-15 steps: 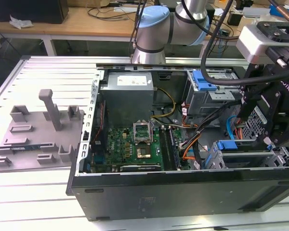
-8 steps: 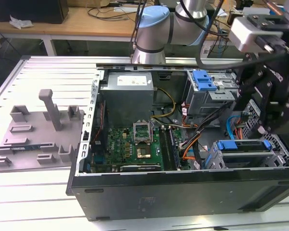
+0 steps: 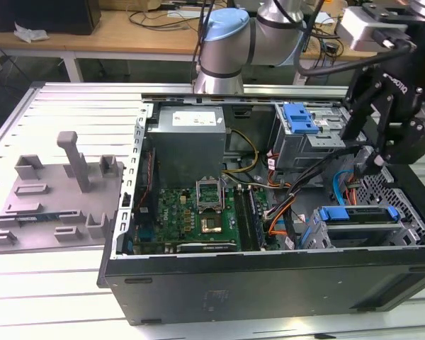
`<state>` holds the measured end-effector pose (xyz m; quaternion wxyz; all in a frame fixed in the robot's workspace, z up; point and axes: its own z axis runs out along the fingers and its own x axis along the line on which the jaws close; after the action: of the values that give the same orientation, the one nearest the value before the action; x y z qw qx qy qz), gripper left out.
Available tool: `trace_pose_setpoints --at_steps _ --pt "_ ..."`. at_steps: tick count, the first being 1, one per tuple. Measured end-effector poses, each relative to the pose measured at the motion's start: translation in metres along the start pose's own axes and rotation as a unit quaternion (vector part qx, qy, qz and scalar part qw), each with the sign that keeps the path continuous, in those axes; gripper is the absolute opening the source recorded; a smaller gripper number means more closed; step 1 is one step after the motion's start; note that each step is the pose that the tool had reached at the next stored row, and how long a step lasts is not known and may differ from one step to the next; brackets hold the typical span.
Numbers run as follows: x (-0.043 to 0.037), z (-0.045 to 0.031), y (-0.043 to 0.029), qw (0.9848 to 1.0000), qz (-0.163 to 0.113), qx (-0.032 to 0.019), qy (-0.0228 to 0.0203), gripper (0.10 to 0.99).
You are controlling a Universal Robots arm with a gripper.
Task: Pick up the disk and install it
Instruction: 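Insert the first disk wire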
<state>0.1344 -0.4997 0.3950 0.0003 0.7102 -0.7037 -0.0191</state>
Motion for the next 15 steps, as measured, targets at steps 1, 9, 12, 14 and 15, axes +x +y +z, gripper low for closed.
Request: trace_pose_setpoints --at_steps 1,9,12,14,15 --pt "0.0000 0.0001 -0.0027 1.0000 0.000 -0.0004 -0.0032 0.698" --pt "0.0001 -0.0001 -0.0120 0.9982 0.009 0.0039 0.0589 0.698" --pt "0.0000 -0.0001 -0.0121 0.9980 0.022 0.0118 0.0586 0.698" --pt "-0.0001 -0.0001 -0.0123 0.9976 0.029 0.0234 0.0575 0.698" --pt "-0.0003 -0.0001 -0.0122 0.9974 0.031 0.0299 0.0572 0.698"
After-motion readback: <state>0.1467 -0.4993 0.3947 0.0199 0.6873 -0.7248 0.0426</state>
